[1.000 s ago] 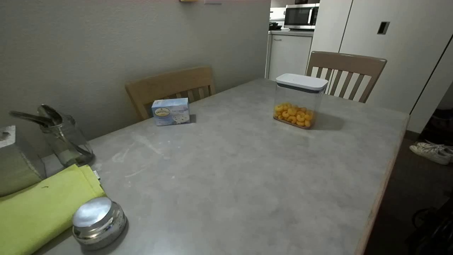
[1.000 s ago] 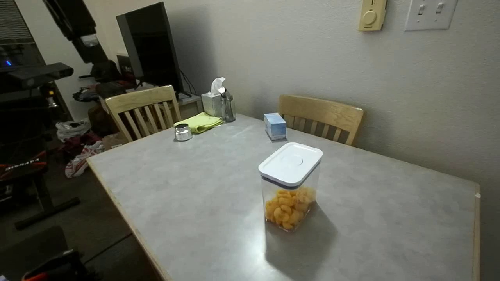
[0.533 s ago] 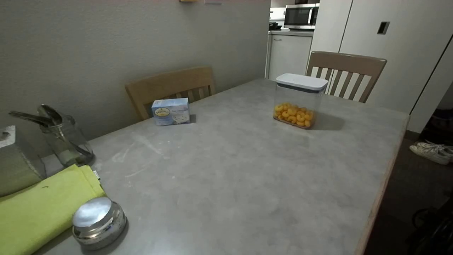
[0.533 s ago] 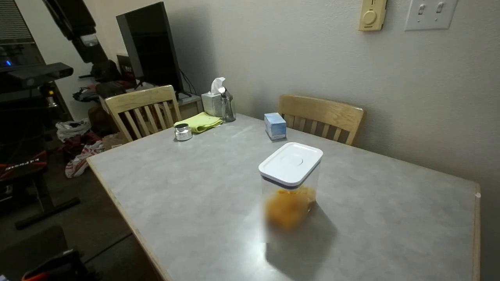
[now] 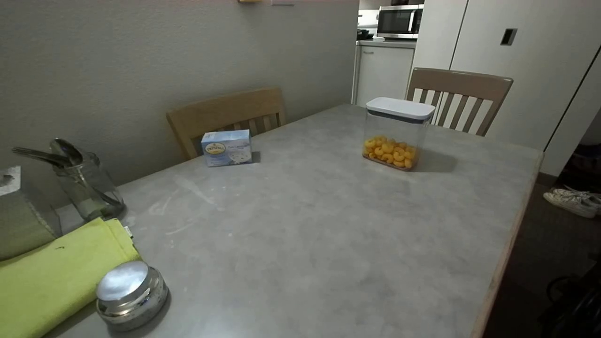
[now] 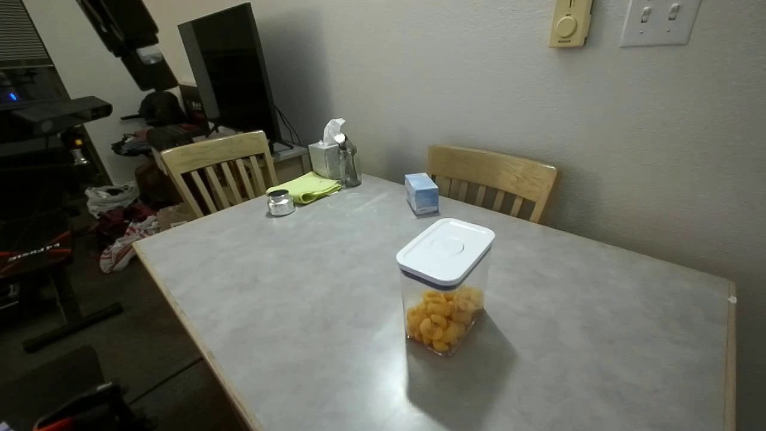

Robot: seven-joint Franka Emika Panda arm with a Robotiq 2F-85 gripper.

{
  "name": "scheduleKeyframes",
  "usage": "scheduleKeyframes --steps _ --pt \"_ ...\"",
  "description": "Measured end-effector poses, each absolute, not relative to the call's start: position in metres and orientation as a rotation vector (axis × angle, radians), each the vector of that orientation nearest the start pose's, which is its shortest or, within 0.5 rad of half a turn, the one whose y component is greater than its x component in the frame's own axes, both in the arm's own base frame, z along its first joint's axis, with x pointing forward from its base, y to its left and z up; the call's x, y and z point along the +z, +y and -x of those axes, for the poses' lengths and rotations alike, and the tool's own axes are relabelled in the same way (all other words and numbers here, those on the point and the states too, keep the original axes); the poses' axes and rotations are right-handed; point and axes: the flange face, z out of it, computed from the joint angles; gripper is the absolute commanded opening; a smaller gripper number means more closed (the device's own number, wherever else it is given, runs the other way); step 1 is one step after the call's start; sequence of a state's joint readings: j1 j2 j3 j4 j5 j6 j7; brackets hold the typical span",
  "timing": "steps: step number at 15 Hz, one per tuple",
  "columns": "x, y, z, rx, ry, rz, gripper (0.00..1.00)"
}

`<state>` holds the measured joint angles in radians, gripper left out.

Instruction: Press the button on the white lid then put the lid on the table

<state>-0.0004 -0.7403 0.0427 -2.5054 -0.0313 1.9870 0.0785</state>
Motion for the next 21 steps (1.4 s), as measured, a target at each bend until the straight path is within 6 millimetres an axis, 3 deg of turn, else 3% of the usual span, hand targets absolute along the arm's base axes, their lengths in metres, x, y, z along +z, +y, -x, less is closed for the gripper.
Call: scheduleKeyframes --steps 4,8,13,21 --pt "0.542 -0.02 -0.363 -0.422 0.104 3.135 1.0" --pt "0.533 -0.084 -0.374 -0.376 0.092 3.088 1.0" --pt "0.519 -0.156 -0.394 -0.237 -0.065 3.035 1.0" --pt "0.517 -0.16 -0.405 -0.216 -0.082 3.042 1.0"
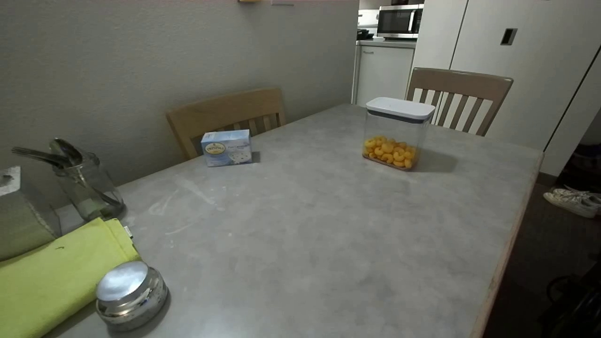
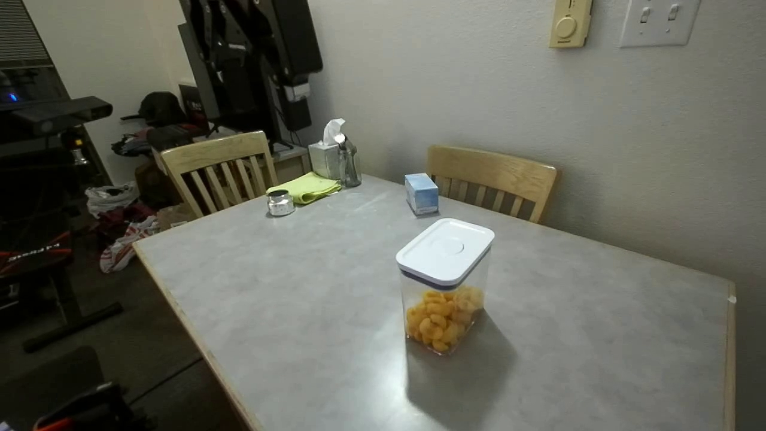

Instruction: Press the button on the white lid then put the lid on the table

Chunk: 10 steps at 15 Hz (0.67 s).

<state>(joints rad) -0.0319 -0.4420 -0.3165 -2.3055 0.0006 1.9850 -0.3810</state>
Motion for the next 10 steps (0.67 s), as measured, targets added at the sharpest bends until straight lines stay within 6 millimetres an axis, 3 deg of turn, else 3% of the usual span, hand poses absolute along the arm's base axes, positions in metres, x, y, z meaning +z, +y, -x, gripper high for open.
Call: scheduleKeyframes --steps 4,10 --pt "0.508 -0.17 -0.424 -0.344 -0.118 3.078 1.0" --pt "0.483 -0.196 -0.477 -0.451 -0.277 3.127 1.0"
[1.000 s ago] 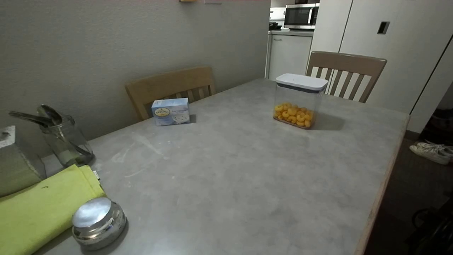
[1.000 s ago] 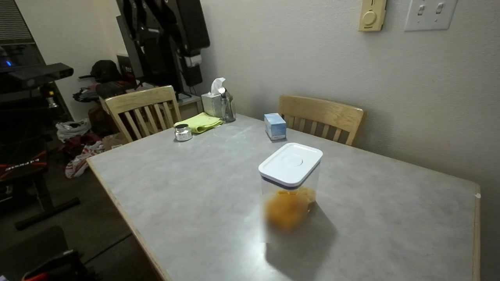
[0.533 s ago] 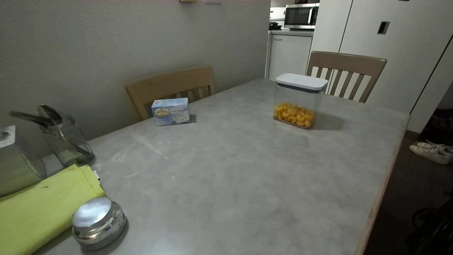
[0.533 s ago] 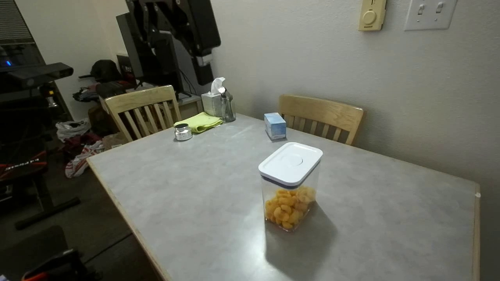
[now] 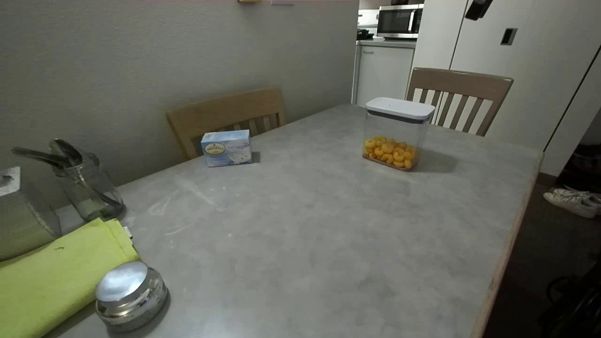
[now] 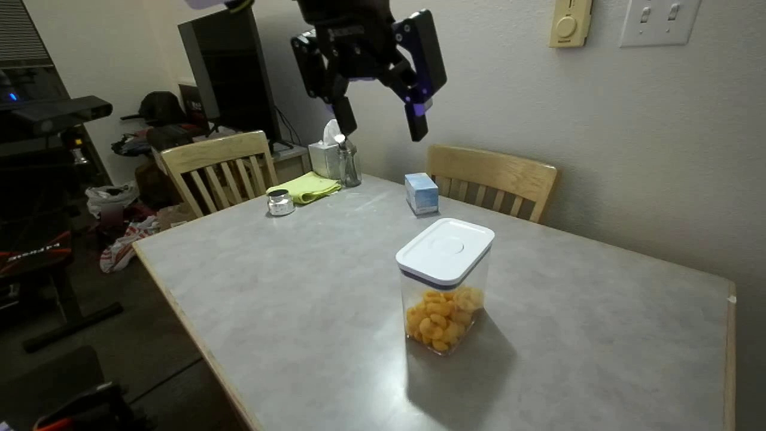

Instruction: Press the button on the white lid then put the lid on the table

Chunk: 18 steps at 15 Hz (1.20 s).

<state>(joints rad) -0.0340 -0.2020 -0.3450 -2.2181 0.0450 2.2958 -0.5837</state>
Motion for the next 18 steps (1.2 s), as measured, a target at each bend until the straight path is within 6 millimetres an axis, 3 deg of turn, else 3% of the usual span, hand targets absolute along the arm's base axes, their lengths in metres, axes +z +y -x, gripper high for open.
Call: scheduleKeyframes --steps 5,7,13,18 --pt "0.467 -0.206 -0.522 -0.485 -0.326 3.078 1.0" --pt "0.474 -0.204 -0.532 -0.509 -0.348 3.081 1.0" --pt "0.474 -0.202 -0.534 -0.498 -0.34 3.089 1.0" --pt "0.443 -0.206 -0.543 -0.242 -0.245 3.191 1.0"
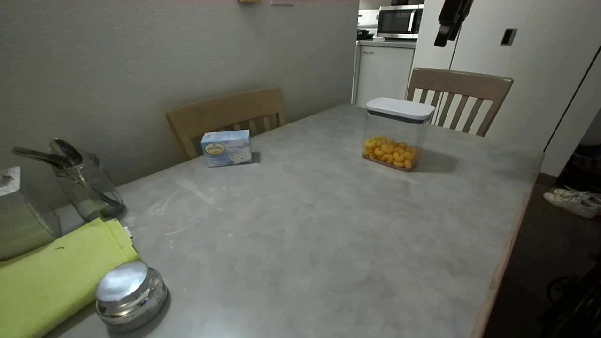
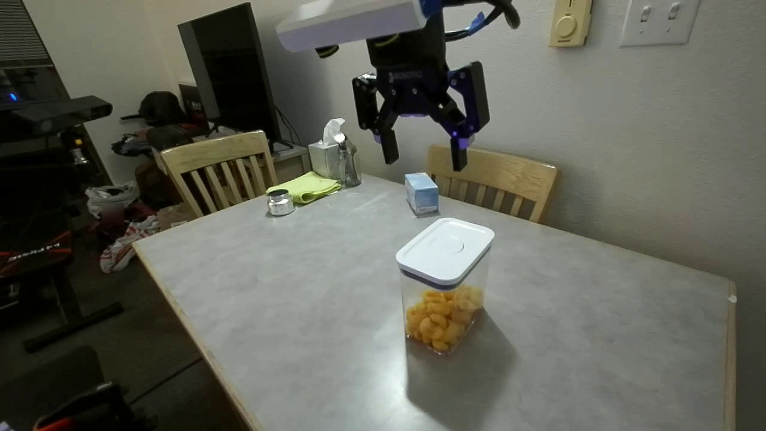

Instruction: Press the button on the white lid then put the lid on the table

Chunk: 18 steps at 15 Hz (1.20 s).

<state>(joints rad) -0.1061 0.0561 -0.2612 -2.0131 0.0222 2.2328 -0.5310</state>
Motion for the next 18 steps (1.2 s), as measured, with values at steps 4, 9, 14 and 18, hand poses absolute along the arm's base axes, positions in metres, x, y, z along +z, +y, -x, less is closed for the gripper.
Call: scheduleKeyframes --steps 4,9,14,18 --pt "0.426 -0.202 -0.573 -0.1 -0.274 3.183 0.74" --pt "0.41 -0.199 -0.611 -0.076 -0.348 3.183 0.38" --pt "0.384 -0.208 -0.629 -0.06 -0.406 3.152 0.04" --pt "0.365 -0.21 -0.631 -0.055 -0.406 3.097 0.0"
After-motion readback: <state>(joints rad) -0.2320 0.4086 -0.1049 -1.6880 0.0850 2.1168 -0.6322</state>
